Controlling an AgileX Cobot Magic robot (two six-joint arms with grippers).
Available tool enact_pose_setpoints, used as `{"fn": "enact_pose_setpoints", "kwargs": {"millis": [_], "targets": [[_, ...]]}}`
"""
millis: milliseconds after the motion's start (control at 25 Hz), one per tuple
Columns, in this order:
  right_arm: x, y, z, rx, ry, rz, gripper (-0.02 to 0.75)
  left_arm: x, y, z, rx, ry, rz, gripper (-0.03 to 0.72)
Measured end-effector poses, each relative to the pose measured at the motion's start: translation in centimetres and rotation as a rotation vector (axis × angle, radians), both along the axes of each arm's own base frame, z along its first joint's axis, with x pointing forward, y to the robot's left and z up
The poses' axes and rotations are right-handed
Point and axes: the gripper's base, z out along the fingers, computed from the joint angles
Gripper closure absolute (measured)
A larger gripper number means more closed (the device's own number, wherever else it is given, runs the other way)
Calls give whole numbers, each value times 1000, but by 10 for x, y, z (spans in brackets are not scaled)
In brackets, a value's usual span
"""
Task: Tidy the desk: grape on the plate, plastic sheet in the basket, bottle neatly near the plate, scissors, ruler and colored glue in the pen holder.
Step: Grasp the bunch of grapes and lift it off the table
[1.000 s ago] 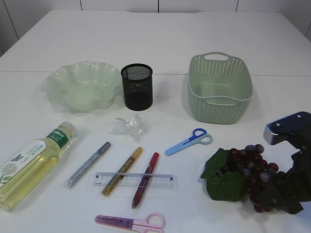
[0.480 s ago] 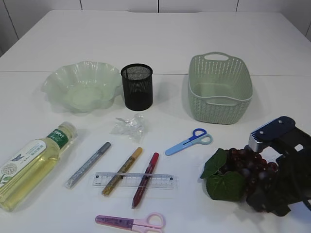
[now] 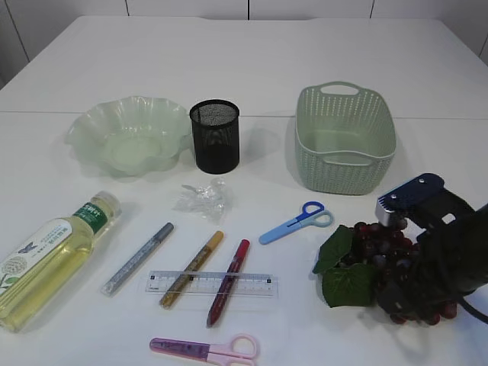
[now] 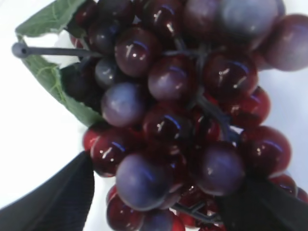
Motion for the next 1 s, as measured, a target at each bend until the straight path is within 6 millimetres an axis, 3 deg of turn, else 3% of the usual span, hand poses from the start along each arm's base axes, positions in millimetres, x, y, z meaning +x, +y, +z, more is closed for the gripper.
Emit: {"fn": "enact_pose_setpoints", "kwargs": {"millis": [240,320,400,600,680,1000], "targets": [[1,0,-9,-6,33,-2,159,0,0,0,0,0,0,255],[1,0,-10,-1,36,-9,195,0,0,0,0,0,0,255],[2,1,-10,8,35,-23,262,0,0,0,0,0,0,255],[3,3,-9,57,35,-93,512,0,-1,0,-7,1,-5,255],[4,5,-9,83,38,-127,557,0,-1,0,-12,2,-9,255],[2,9,-8,136,80,-168,583,-1,-3,0,-36,7,-23,255]]}}
